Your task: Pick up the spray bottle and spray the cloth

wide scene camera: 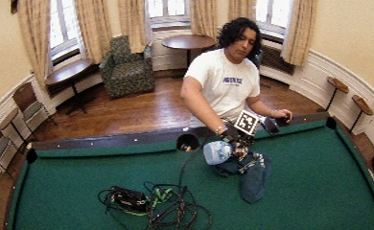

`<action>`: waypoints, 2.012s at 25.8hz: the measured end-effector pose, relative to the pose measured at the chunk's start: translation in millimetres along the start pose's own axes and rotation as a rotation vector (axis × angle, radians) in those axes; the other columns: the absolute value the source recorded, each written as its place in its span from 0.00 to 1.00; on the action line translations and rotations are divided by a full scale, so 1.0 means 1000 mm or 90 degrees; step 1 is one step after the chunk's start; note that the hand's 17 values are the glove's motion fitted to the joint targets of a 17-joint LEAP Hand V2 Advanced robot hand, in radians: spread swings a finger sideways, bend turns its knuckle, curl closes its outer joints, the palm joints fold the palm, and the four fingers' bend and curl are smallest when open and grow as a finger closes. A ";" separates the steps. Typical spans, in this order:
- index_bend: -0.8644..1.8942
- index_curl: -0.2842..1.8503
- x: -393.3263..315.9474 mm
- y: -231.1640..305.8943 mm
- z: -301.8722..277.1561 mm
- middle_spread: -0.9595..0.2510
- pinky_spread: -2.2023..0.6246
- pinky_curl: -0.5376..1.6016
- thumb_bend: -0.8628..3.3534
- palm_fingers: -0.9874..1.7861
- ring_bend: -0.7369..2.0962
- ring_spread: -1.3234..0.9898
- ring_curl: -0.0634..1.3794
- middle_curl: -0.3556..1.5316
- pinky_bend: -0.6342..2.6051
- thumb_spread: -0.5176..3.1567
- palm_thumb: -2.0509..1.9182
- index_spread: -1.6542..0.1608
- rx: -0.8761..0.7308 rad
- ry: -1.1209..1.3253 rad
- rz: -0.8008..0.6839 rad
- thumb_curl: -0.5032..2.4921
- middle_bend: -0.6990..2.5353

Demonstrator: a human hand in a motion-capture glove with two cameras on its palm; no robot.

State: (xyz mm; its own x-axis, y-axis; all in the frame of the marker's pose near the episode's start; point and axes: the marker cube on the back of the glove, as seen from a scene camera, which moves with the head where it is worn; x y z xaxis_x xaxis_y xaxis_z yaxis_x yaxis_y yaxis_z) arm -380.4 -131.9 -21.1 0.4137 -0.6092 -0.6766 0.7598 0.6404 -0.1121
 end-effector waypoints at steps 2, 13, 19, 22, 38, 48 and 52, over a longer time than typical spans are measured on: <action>0.48 0.40 0.012 -0.003 -0.010 0.63 0.67 0.45 0.20 0.86 0.54 0.48 0.38 0.49 0.34 0.22 0.74 0.78 0.018 -0.026 0.023 0.43 0.43; 0.47 0.40 0.119 -0.007 -0.084 0.63 0.67 0.45 0.20 0.86 0.54 0.48 0.38 0.49 0.34 0.22 0.74 0.78 0.191 -0.436 0.295 0.44 0.43; 0.47 0.41 0.145 0.009 -0.113 0.63 0.67 0.45 0.20 0.86 0.54 0.48 0.38 0.48 0.34 0.22 0.74 0.78 0.312 -0.702 0.374 0.44 0.43; 0.47 0.41 0.142 0.008 -0.122 0.63 0.67 0.45 0.20 0.86 0.54 0.48 0.38 0.48 0.34 0.22 0.74 0.78 0.354 -0.821 0.373 0.44 0.43; 0.47 0.41 0.047 -0.083 -0.124 0.63 0.67 0.45 0.20 0.86 0.54 0.48 0.38 0.48 0.34 0.22 0.74 0.77 0.336 -1.088 0.243 0.45 0.43; 0.47 0.41 -0.014 -0.158 -0.087 0.63 0.67 0.45 0.20 0.86 0.54 0.49 0.38 0.48 0.34 0.22 0.74 0.77 0.287 -1.141 0.214 0.45 0.43; 0.47 0.41 -0.032 -0.187 -0.066 0.63 0.67 0.45 0.20 0.86 0.54 0.49 0.38 0.48 0.33 0.22 0.74 0.77 0.283 -1.117 0.237 0.45 0.43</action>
State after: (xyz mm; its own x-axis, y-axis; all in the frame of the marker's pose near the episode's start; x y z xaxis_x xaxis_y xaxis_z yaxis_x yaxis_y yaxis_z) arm -568.9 -201.3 -26.2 0.3327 -0.3969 0.8554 0.4580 0.8609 0.2213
